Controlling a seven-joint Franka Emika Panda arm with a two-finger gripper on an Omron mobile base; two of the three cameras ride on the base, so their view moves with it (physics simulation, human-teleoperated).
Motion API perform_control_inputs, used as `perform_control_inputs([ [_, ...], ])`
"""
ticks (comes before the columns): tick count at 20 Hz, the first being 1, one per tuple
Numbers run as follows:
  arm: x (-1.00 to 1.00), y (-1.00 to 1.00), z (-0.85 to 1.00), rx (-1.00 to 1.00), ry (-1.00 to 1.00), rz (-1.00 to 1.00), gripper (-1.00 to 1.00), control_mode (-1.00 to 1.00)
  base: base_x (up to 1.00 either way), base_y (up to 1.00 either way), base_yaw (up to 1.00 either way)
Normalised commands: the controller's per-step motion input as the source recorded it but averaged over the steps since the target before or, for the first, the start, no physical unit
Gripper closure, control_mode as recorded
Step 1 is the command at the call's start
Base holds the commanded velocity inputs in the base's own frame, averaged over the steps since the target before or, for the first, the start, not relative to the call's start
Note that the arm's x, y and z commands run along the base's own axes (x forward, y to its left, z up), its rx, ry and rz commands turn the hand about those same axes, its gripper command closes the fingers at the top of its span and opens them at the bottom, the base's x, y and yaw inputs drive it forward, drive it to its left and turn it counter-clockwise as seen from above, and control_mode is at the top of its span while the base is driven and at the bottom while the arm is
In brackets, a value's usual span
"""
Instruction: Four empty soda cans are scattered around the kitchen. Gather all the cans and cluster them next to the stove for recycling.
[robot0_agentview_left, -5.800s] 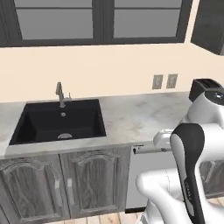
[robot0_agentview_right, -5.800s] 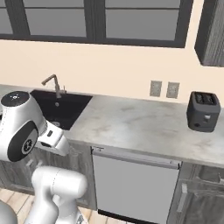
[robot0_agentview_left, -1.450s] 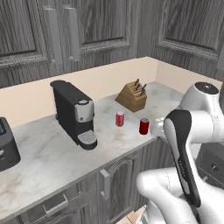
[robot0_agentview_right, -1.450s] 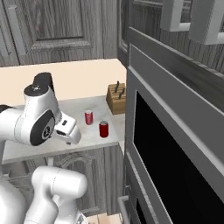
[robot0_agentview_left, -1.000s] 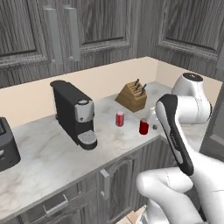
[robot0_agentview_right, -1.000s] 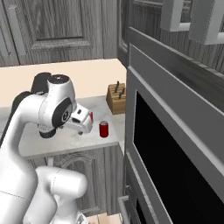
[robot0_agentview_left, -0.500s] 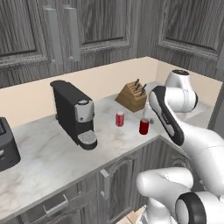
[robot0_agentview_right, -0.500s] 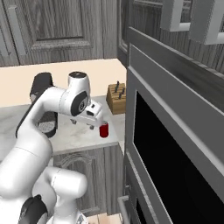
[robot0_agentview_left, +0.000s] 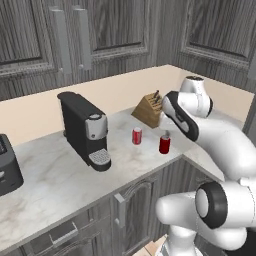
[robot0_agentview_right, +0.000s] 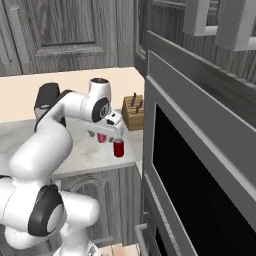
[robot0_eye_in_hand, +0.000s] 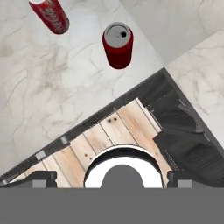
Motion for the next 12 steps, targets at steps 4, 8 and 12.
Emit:
perform_control_inputs([
  [4, 0.38, -0.02, -0.3, 0.0, 0.05, 0.0, -1.0, -1.0, 0.0, 0.0, 0.0],
  [8, 0.36, -0.03, -0.3, 0.0, 0.05, 0.0, -1.0, -1.0, 0.0, 0.0, 0.0],
  [12, 0.28, -0.06, -0.26, 0.0, 0.02, 0.0, -1.0, -1.0, 0.0, 0.0, 0.0],
])
